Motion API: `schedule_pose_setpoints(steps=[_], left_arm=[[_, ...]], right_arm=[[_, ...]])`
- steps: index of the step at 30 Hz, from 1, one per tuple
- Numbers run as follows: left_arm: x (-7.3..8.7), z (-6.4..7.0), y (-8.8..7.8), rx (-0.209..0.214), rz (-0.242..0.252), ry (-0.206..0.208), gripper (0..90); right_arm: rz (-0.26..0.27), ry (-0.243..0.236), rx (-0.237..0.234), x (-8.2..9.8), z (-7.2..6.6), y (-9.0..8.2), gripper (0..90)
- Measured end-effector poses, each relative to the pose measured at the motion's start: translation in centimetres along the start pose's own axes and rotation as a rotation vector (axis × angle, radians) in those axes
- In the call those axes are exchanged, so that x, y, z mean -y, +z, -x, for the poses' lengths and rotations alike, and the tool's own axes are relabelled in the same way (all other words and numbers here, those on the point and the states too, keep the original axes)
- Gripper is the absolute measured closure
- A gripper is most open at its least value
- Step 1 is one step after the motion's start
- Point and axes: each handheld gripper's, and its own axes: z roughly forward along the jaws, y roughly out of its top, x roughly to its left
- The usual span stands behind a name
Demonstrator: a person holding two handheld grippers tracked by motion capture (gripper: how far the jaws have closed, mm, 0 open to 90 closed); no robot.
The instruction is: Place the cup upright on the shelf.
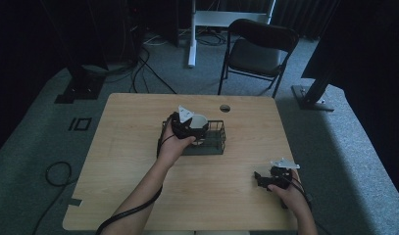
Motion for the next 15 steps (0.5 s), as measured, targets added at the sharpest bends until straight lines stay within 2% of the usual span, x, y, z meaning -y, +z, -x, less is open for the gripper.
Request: schedule_pose_setpoints(steps=[4,12,15], left_arm=[[0.1,-0.2,-0.5,-0.002,0.007,0.003,10.1],[0.0,-1.0,-2.7,0.009,0.039,0.012,11.9],[0.0,-1.3,-3.4,-0.005,0.048,0.014,11.8]], right_arm=[[0.000,0.000,0.000,0.0,0.0,0.0,10.9],[0.000,0.000,0.000,0.0,0.0,0.0,10.9],[0.000,0.000,0.001,0.0,0.0,0.0,10.9]])
